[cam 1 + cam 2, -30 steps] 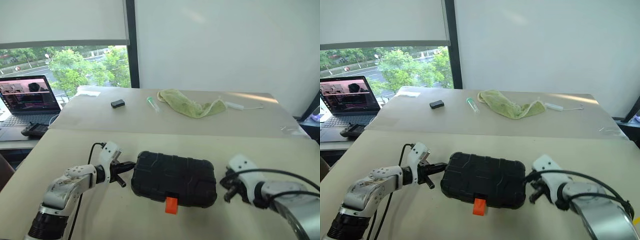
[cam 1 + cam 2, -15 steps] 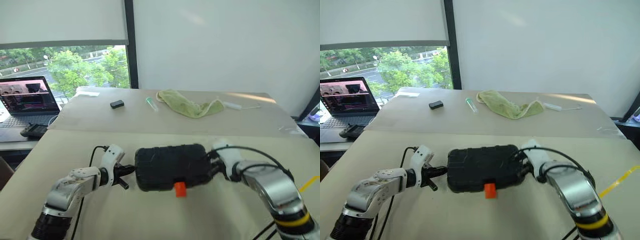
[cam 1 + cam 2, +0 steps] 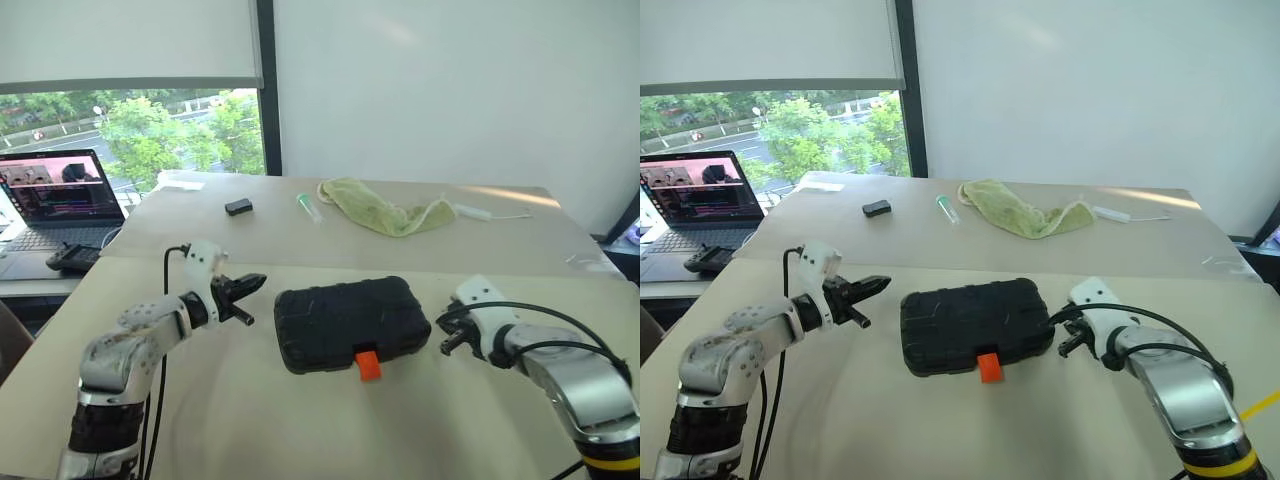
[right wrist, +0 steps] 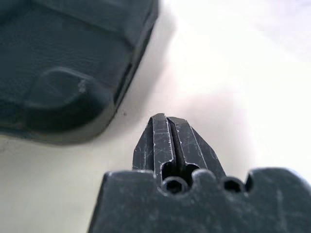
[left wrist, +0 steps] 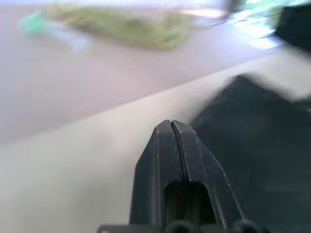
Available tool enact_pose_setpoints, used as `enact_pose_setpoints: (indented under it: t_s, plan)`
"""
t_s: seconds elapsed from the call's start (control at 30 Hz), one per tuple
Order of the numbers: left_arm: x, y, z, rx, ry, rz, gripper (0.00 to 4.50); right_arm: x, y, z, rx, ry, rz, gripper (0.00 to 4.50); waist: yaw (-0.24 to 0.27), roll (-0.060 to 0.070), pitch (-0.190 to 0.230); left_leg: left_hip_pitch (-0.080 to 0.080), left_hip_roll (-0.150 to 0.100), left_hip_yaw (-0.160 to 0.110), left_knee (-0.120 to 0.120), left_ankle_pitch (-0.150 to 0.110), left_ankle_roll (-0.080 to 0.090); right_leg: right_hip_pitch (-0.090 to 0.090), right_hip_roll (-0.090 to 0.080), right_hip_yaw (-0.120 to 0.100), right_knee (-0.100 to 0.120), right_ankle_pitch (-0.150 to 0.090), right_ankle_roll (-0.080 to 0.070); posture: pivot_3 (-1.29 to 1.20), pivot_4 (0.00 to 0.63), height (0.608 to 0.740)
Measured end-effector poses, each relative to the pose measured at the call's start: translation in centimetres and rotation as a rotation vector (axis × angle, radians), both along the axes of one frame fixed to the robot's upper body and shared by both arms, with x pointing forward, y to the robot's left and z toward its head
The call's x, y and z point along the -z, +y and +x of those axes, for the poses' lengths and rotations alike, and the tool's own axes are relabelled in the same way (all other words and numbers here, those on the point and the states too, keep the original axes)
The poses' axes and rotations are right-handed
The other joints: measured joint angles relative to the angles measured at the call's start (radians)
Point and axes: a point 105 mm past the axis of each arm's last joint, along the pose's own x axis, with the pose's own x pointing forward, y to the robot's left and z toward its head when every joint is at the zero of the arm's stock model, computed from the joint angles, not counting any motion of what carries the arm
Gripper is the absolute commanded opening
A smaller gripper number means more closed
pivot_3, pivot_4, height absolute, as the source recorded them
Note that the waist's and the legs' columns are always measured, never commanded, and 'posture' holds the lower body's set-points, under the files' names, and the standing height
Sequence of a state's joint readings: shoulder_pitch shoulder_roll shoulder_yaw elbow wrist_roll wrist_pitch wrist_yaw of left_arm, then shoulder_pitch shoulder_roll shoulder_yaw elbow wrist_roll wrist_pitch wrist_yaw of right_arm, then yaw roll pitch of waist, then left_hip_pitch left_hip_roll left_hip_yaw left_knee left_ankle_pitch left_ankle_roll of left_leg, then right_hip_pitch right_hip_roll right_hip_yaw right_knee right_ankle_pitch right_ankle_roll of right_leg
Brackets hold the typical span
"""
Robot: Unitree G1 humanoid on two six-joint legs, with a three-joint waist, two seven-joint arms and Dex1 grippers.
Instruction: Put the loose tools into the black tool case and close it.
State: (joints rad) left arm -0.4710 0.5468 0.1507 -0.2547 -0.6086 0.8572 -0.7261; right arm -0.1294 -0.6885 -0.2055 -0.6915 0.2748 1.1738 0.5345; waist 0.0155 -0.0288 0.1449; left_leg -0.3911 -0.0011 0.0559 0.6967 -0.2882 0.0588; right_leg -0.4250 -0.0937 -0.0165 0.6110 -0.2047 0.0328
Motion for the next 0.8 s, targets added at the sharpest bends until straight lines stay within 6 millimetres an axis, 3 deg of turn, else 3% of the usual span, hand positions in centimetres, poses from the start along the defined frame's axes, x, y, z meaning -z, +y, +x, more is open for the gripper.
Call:
enact_pose_setpoints:
  t_s: [0.03,0.07,0.1,0.13,0.17,0.3,0.43,0.63,0.8]
  plan:
    - [-0.3,-0.6,-0.2,0.060,0.010,0.001,1.46,-0.2,0.5,-1.0,-0.017,-0.012,0.055,0.00,0.000,0.000,0.000,0.000,0.000,0.000,0.000,0.000,0.000,0.000,0.000,0.001,0.000,0.000,0.000,0.00,0.150,0.740]
    - [-0.3,-1.3,-0.5,0.121,0.021,0.018,1.71,-0.4,1.3,-1.9,-0.038,-0.020,0.109,0.00,-0.002,0.000,0.000,0.001,0.000,0.000,0.000,0.000,0.000,0.000,0.001,0.001,0.001,0.000,0.000,0.00,0.150,0.740]
    - [0.0,-2.0,-0.8,0.185,0.033,0.043,2.09,-0.6,2.0,-2.5,-0.054,-0.027,0.159,0.59,-0.005,0.000,0.000,0.002,-0.001,0.001,0.000,0.000,0.000,0.000,0.001,0.002,0.001,0.000,0.000,0.00,0.150,0.740]
    - [0.5,-3.1,-1.2,0.267,0.048,0.068,2.65,-1.0,2.8,-3.3,-0.063,-0.047,0.219,0.93,-0.007,0.000,0.000,0.003,-0.001,0.002,0.000,0.000,0.000,0.001,0.001,0.003,0.002,0.000,0.000,0.00,0.150,0.740]
    - [1.0,-3.7,-1.3,0.309,0.065,0.082,2.81,-1.2,3.4,-3.6,-0.074,-0.060,0.249,1.12,-0.010,0.000,0.000,0.004,-0.001,0.002,0.000,0.000,0.000,0.002,0.001,0.004,0.002,0.000,0.000,0.00,0.150,0.740]
    - [3.4,-5.7,-0.5,0.408,0.075,0.172,4.23,-1.1,6.1,-4.6,-0.104,-0.051,0.354,2.51,-0.009,0.000,0.000,0.005,0.000,0.002,0.001,0.001,-0.002,0.002,0.003,0.004,0.002,0.000,-0.001,0.00,0.150,0.740]
    - [4.9,-7.1,0.8,0.470,0.010,0.267,4.23,1.2,9.3,-5.2,-0.103,0.086,0.412,2.51,-0.008,0.000,0.000,0.003,0.000,0.002,0.000,0.002,-0.002,0.000,0.002,0.004,0.003,0.000,-0.002,0.00,0.150,0.740]
    - [5.9,-7.6,1.3,0.505,-0.069,0.344,4.23,1.5,11.8,-4.6,-0.032,0.137,0.472,2.51,-0.007,0.003,-0.005,0.004,0.000,0.002,0.000,0.001,-0.001,0.001,0.001,0.004,0.002,0.000,-0.001,0.00,0.150,0.740]
    - [6.2,-7.7,1.4,0.500,-0.079,0.350,4.23,2.2,12.1,-4.8,0.003,0.160,0.428,2.51,-0.007,0.005,-0.009,0.006,0.000,0.002,0.000,0.001,0.000,0.003,0.001,0.004,0.002,0.000,-0.001,0.00,0.150,0.740]
